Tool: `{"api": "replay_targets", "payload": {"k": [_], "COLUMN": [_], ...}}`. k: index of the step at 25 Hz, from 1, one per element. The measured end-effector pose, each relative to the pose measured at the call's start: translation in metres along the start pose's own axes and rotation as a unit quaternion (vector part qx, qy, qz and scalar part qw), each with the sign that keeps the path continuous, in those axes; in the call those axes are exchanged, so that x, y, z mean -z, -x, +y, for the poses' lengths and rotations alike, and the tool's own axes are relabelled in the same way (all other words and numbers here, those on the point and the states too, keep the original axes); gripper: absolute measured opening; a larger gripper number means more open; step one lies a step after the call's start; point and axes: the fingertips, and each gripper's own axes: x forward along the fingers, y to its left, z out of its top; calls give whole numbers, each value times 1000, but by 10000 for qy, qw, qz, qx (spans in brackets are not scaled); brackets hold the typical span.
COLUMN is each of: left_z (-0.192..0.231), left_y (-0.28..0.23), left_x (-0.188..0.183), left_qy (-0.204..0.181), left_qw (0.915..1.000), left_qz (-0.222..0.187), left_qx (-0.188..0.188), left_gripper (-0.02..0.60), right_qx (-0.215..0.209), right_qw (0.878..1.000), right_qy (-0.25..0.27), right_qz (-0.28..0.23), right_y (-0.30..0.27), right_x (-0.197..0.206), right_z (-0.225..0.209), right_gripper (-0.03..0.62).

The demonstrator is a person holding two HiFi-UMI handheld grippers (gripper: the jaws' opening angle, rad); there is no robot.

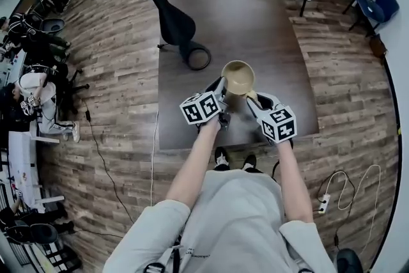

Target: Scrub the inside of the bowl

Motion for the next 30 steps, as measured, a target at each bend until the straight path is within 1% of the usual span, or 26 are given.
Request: {"api": "replay_targets", "payload": {"k": [2,4,7,10,12,13,15,17,19,21,23,25,27,30], "left_z": [-14,-22,-30,-34,-31,-30,-34,-37,-40,-46,-50,-47,-40,-32], "left_y": [2,4,5,10,23,29,41,52,61,66,69,73,76,74], "left_x": [5,8,10,12,7,7,7,2,-1,0,6,13,24,38], "left_qy": [132,212,205,294,336,379,491,636,866,1060,1064,861,680,569], "left_qw": [9998,9995,9990,9988,9986,9985,9975,9947,9891,9812,9743,9729,9737,9753], "left_qz": [-115,-243,-398,-391,-406,-372,-242,-125,-3,166,393,652,881,1076], "left_qx": [33,-12,-70,36,71,144,439,801,1195,1607,1947,2044,1988,1842], "left_gripper": [8,9,9,9,9,9,9,9,9,9,9,9,11,11], "right_qx": [-195,-373,-590,-784,-964,-1024,-1054,-1025,-1042,-1147,-1295,-1466,-1593,-1452], "right_qw": [9998,9992,9975,9944,9918,9910,9903,9899,9883,9853,9816,9775,9750,9789], "right_qy": [50,58,-152,-397,-472,-466,-443,-455,-502,-540,-457,-365,-337,-256], "right_qz": [-32,-128,-368,-592,-699,-731,-785,-873,-997,-1148,-1329,-1473,-1514,-1412], "right_y": [3,4,3,-4,-11,-13,-14,-13,-8,2,16,29,37,42], "right_x": [4,7,8,7,5,5,4,-3,-12,-18,-25,-32,-35,-31], "right_z": [7,11,8,14,28,35,43,46,45,37,29,25,24,15], "right_gripper": [109,109,108,109,109,109,109,107,107,107,107,107,107,107]}}
